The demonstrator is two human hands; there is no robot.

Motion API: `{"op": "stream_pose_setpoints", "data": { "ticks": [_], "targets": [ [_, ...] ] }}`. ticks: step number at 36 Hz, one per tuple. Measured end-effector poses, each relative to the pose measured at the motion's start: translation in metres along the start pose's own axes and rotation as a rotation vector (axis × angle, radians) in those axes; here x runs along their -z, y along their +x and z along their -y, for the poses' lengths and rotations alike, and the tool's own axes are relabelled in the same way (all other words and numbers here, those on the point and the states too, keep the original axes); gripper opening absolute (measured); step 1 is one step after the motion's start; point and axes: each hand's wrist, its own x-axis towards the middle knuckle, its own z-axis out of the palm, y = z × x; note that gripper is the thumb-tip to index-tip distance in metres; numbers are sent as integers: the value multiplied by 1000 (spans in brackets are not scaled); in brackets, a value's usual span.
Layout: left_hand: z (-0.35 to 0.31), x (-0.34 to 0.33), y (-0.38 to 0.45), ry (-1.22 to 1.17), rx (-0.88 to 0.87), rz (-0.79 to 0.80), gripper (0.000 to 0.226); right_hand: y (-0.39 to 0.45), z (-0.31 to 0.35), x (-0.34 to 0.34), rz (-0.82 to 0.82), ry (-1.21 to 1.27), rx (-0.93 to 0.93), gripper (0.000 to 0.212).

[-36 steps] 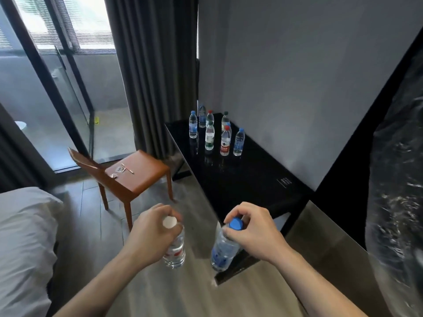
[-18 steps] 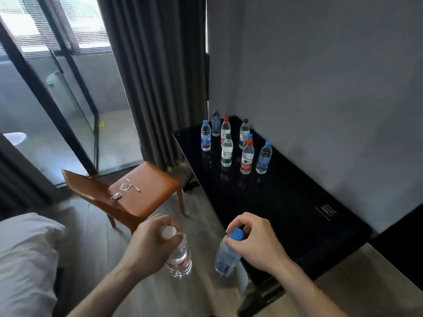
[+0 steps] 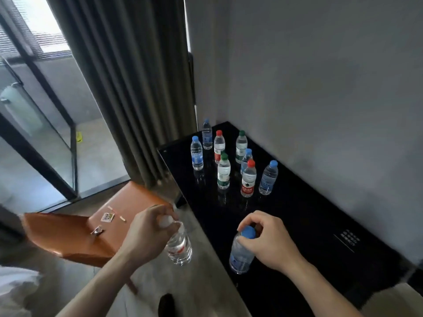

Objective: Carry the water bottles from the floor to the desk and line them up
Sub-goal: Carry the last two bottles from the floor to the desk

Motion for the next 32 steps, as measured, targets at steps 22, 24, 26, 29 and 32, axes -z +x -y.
{"op": "stream_pose_setpoints", "data": {
  "ticks": [22, 24, 26, 29, 32],
  "targets": [
    [63, -33, 320, 40, -234, 479, 15, 199, -9, -51, -327, 2, -418, 24],
    [64, -36, 340, 57, -258, 514, 14, 209, -7, -54, -349, 0, -433, 25],
    [64, -39, 357, 68, -271, 539, 12, 217, -7, -56, -366, -12, -436, 26],
    [65, -47, 377, 86, -274, 580, 10, 227, -8, -56, -394, -23, -441, 28],
    [64, -57, 389, 124, -271, 616, 8, 234, -11, -55, -394, -30, -464, 28]
  ]
}}
